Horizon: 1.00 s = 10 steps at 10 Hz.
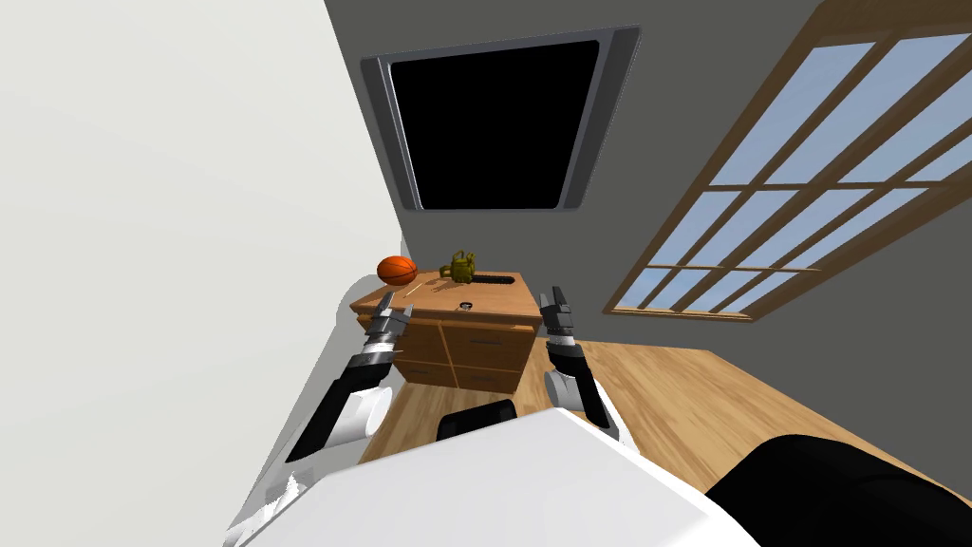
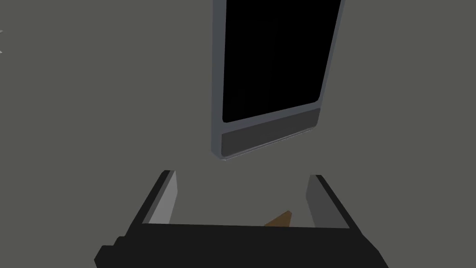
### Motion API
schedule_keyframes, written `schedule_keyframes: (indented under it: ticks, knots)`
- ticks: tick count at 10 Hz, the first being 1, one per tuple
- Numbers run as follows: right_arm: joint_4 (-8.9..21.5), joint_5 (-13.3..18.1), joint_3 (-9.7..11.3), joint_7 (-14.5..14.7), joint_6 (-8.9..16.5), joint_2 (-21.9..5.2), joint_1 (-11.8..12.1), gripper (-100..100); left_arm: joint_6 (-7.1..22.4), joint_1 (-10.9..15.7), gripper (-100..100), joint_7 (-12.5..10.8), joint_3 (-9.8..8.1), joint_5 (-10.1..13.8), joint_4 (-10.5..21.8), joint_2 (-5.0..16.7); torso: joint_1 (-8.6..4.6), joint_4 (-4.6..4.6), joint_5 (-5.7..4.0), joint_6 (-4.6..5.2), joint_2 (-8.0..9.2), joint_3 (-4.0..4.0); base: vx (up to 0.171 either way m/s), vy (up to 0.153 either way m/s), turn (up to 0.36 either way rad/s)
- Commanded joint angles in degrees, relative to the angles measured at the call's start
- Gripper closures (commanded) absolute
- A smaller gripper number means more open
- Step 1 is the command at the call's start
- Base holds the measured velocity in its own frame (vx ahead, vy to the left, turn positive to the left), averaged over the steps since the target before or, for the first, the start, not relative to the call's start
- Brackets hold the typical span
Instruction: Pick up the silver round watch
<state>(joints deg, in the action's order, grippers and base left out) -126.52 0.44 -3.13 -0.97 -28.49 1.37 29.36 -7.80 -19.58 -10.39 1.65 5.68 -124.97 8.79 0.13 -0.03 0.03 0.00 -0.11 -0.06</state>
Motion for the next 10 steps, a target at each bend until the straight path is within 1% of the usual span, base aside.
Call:
schedule_keyframes:
  ticks: [1, 2, 3, 4, 5, 6, 7, 8, 9, 10]
  knots:
    - [0.0, 0.0, 0.0, 0.0, 0.0, 0.0, 0.0, 0, 1.7, 0.9, -100, -0.2, 0.02, 0.6, 0.2, 0.6, 0.00, 0.00, 0.00, 0.00, 0.00, 0.00, 0.019, 0.032, -0.011]
    - [0.0, 0.0, 0.0, 0.0, 0.0, 0.0, 0.0, 0, 4.0, 2.9, -100, -0.4, 0.14, 1.7, 0.6, 1.6, 0.00, 0.00, 0.00, -0.01, 0.02, 0.01, 0.021, 0.047, -0.014]
    - [0.0, 0.0, 0.0, 0.0, 0.0, 0.0, 0.0, 0, 4.6, 2.9, -100, -0.4, 0.14, 1.7, 0.6, 1.6, 0.04, 0.00, 0.01, 0.00, 0.01, 0.00, 0.021, 0.042, -0.016]
    - [0.0, 0.0, 0.0, 0.0, 0.0, 0.0, 0.0, 0, 6.8, 5.2, -100, -0.6, 0.27, 3.0, 1.1, 2.6, 0.03, 0.00, 0.01, -0.01, 0.01, 0.01, 0.033, 0.046, -0.021]
    - [0.0, 0.0, 0.0, 0.0, 0.0, 0.0, 0.0, 0, 7.7, 5.2, -100, -0.6, 0.27, 3.0, 1.1, 2.6, 0.05, -0.01, 0.01, 0.00, -0.03, -0.02, 0.024, 0.038, -0.016]
    - [0.0, 0.0, 0.0, 0.0, 0.0, 0.0, 0.0, 0, 9.9, 7.5, -100, -0.8, 0.41, 4.3, 1.7, 3.6, 0.02, -0.01, 0.01, -0.01, 0.00, 0.00, 0.019, 0.037, -0.033]
    - [0.0, 0.0, 0.0, 0.0, 0.0, 0.0, 0.0, 0, 11.1, 7.5, -100, -0.8, 0.41, 4.3, 1.7, 3.6, 0.01, 0.00, 0.00, 0.00, 0.01, 0.00, 0.020, 0.034, -0.018]
    - [0.0, 0.0, 0.0, 0.0, 0.0, 0.0, 0.0, 0, 12.8, 9.8, -100, -1.0, 0.56, 5.8, 2.3, 4.6, 0.00, 0.00, 0.01, -0.01, 0.01, 0.00, 0.021, 0.047, -0.025]
    - [0.0, 0.0, 0.0, 0.0, 0.0, 0.0, 0.0, 0, 14.2, 10.0, -100, -1.0, 0.56, 5.8, 2.3, 4.6, 0.04, 0.00, 0.01, 0.00, 0.00, 0.00, 0.016, 0.038, -0.026]
    - [0.0, 0.0, 0.0, 0.0, 0.0, 0.0, 0.0, 0, 14.5, 10.0, -100, -1.0, 0.56, 5.8, 2.3, 4.6, 0.01, 0.00, 0.01, -0.01, 0.03, 0.01, 0.007, 0.014, 0.000]
